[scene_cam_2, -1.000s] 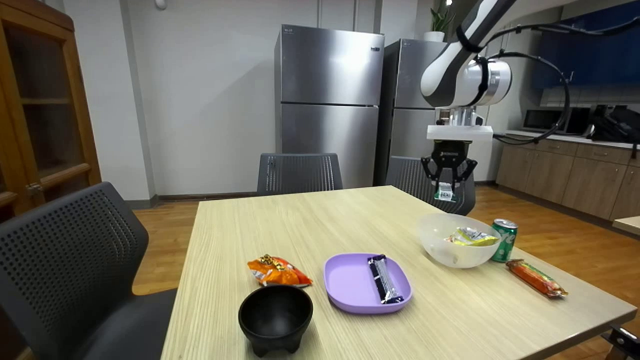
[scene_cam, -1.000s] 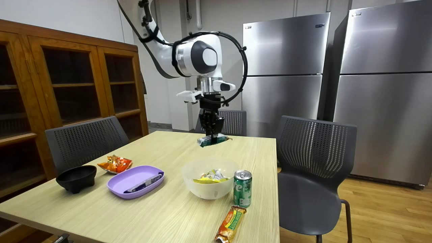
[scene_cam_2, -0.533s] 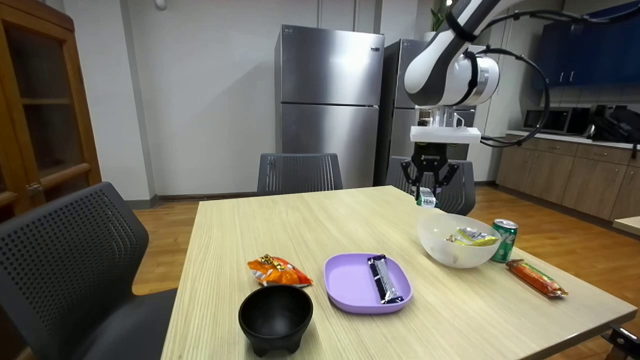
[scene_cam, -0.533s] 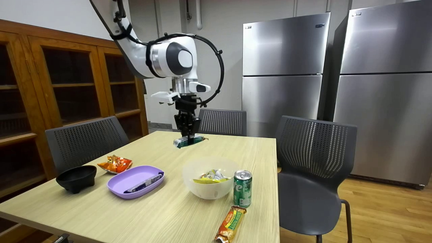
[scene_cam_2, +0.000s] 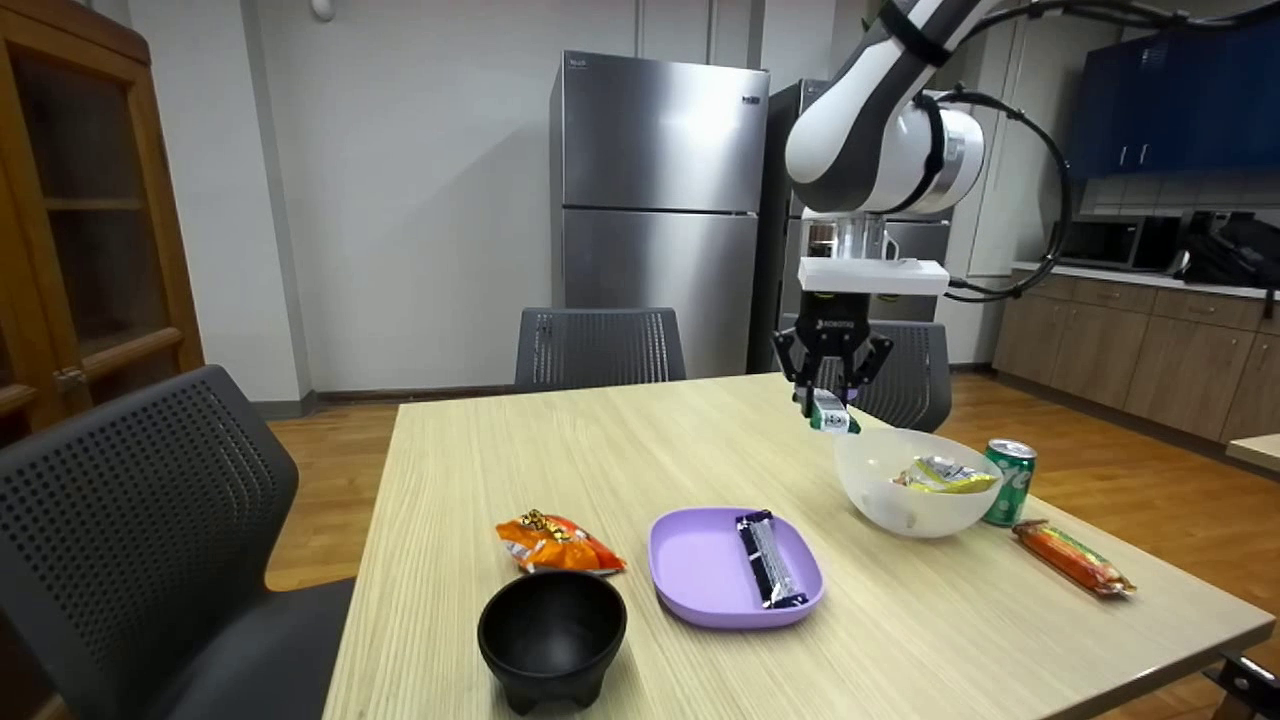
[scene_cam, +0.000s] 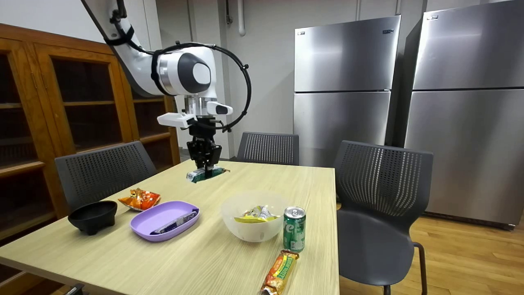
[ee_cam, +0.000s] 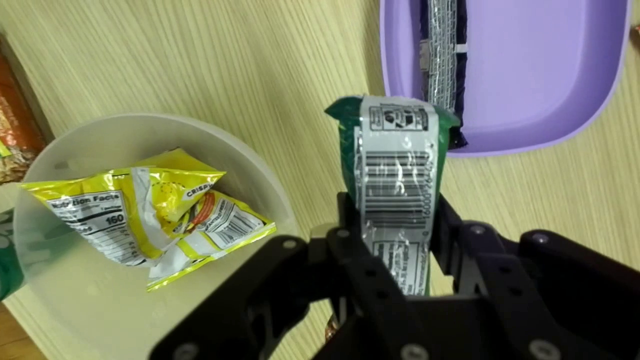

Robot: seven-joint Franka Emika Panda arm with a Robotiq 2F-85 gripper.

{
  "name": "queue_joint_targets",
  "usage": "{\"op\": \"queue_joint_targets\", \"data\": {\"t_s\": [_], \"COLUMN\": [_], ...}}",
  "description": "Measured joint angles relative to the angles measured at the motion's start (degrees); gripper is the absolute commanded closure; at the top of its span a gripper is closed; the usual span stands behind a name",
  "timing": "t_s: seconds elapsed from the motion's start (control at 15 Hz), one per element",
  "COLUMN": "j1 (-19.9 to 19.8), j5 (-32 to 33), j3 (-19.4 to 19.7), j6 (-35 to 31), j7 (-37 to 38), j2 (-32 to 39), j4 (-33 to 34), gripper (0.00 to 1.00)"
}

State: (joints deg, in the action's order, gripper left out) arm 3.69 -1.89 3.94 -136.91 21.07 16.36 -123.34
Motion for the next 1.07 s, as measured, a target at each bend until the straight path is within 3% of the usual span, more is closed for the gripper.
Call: {"op": "queue_joint_targets", "data": {"t_s": [1.07], "j1": [6.84], "j5": [0.00], "j3": [-3.50], "j6": [-5.52], "j7": [2.01], "j2": [4.26], "j4": [-2.69], "gripper": [0.88]}}
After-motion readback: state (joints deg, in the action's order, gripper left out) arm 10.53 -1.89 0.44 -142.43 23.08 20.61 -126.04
